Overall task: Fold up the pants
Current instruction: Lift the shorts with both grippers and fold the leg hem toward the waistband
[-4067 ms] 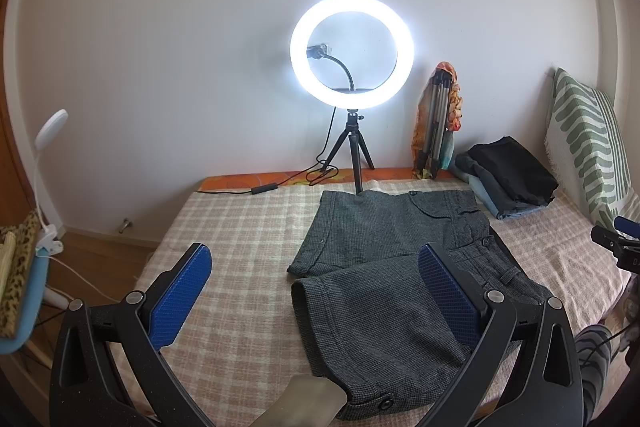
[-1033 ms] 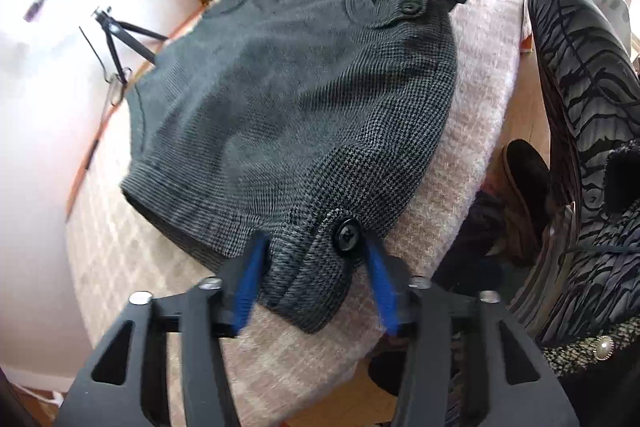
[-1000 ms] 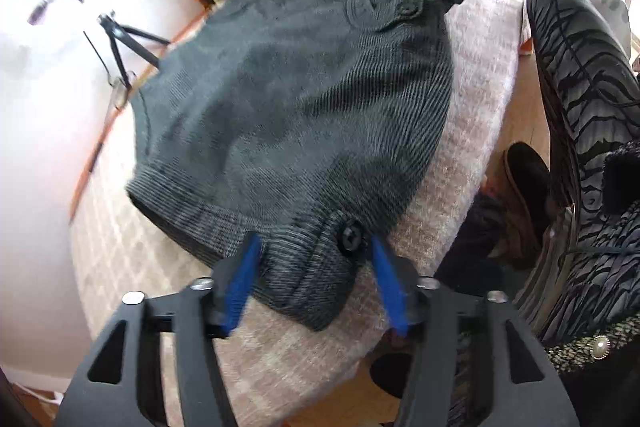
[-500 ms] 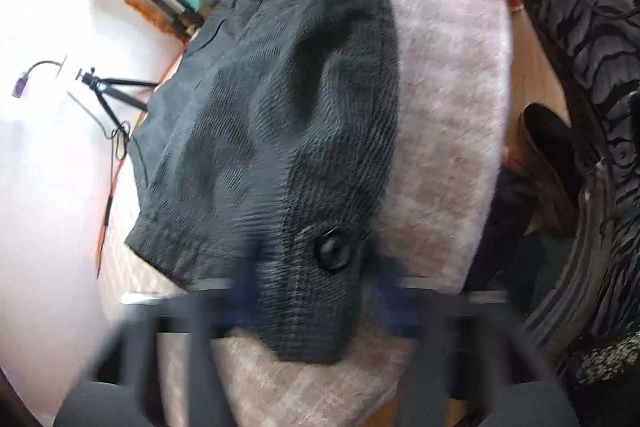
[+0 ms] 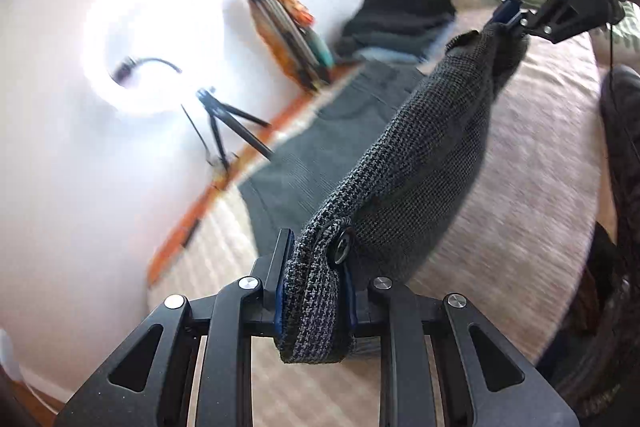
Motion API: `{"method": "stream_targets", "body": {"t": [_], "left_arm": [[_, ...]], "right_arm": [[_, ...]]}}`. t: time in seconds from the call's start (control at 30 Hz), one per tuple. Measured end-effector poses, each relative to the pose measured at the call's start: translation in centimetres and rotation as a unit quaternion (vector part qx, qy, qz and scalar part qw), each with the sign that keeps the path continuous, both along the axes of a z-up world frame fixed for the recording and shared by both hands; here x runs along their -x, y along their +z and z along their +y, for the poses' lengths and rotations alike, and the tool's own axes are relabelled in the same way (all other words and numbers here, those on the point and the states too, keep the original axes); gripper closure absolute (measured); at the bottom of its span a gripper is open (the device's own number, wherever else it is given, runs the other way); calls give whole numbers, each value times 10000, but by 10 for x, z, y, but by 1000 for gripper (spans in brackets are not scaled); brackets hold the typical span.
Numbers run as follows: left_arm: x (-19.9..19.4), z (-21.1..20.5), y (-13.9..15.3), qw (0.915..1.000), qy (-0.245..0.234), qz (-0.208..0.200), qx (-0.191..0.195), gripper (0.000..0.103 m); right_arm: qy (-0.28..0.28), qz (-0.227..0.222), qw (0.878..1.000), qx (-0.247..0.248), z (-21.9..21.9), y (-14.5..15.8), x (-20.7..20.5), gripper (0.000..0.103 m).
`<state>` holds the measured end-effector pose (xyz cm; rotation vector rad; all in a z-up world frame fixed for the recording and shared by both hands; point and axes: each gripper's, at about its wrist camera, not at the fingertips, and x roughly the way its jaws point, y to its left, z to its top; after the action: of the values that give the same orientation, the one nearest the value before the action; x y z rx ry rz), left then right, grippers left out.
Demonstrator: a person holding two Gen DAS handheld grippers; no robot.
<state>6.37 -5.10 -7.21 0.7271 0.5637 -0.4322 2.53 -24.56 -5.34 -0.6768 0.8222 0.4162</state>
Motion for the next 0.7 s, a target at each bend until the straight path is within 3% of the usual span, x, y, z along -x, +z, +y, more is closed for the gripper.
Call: {"method": "stream_targets", "body": {"t": [0.3,0.5,0.7], "left_arm": [[-75,-7,44,9990,221,-357,159,84],[-121,-10,43,9986,381,-359,114,84],[-174,-16,27,9986,519,-122,21,84]], "right_arm": [[-171,-516,9985,15,13,46,-66,91],[-275,-667,9974,94,15,54,-120,91],[-403,-566,9973,216,15,39,-175,91]]}}
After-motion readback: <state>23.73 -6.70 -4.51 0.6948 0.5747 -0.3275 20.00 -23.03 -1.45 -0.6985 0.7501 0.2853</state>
